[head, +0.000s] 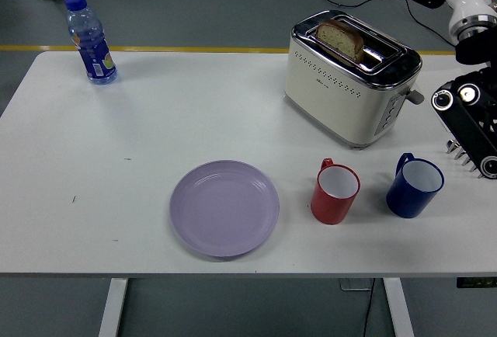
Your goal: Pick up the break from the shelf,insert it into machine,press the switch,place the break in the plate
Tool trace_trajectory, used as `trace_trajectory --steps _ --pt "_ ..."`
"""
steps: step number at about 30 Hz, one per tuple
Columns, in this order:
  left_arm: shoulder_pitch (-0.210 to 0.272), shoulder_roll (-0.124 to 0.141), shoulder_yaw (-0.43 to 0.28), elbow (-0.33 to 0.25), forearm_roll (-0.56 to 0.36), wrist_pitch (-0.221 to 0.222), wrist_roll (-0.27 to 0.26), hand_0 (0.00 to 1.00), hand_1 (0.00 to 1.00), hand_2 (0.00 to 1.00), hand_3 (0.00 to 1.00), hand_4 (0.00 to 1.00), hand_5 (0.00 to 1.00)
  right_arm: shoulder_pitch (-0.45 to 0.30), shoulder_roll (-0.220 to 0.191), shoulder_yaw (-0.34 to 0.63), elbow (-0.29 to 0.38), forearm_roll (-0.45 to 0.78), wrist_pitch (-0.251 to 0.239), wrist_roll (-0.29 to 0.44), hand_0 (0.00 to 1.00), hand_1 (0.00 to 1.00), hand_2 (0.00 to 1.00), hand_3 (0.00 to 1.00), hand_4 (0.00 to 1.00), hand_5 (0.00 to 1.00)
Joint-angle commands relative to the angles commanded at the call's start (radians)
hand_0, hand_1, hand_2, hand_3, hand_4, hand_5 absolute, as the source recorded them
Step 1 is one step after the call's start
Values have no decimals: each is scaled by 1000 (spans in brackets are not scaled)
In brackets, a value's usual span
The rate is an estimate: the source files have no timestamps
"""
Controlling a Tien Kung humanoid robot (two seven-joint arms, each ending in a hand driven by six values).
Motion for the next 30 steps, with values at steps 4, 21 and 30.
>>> trace_trajectory --steps 4,21,30 --pt "4 -2 -4 0 2 0 1 677 700 685 558 280 858 -71 -56 29 82 18 21 -1 276 205 312 702 344 2" --pt "14 -4 -4 0 2 2 -2 676 699 684 558 279 856 -342 -178 88 188 -14 198 -12 201 54 191 712 443 2" --pt "16 -7 -8 0 6 2 -2 677 698 683 556 279 858 -382 -168 66 157 -25 238 -22 187 44 183 690 476 2"
